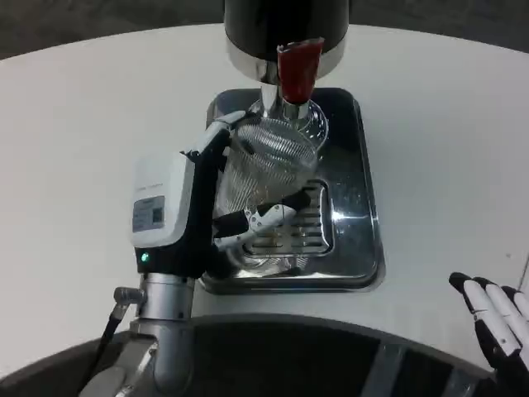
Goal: Grasp the cup under the faucet to collect the drink, then remove the cup.
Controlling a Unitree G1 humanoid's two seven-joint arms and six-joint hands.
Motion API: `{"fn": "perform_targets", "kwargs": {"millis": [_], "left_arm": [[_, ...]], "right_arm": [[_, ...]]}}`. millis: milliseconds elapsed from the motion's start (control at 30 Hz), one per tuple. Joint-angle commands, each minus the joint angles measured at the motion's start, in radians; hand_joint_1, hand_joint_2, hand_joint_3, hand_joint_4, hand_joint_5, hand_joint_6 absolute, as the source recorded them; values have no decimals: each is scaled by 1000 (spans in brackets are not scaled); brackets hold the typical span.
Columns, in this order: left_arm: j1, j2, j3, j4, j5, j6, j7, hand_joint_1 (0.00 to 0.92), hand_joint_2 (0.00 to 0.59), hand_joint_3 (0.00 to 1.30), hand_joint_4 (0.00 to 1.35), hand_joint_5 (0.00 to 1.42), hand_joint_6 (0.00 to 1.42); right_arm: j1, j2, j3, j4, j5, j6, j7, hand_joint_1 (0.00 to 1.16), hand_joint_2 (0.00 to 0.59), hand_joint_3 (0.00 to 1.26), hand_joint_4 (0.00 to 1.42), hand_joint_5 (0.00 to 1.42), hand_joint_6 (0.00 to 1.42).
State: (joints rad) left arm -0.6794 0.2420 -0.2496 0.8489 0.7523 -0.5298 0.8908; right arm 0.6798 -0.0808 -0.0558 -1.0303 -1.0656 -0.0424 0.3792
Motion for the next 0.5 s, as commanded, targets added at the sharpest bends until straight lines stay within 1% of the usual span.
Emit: {"fn": "perform_targets", "kwargs": {"millis": [33,333,500], "left_arm": [[-27,-8,-16,24,-3,5,49,544,219,1049,1131,1234,1424],[-46,-14,-34,78,-7,20,74,538,222,1048,1131,1234,1424],[-87,-14,-46,145,-11,17,91,531,225,1048,1131,1221,1424]], "right_arm": [[22,5,-17,-17,20,-10,-10,624,357,0,0,0,0],[24,1,-20,-14,38,-3,3,624,357,0,0,0,0],[26,1,-25,-16,46,4,11,624,357,0,0,0,0]]}}
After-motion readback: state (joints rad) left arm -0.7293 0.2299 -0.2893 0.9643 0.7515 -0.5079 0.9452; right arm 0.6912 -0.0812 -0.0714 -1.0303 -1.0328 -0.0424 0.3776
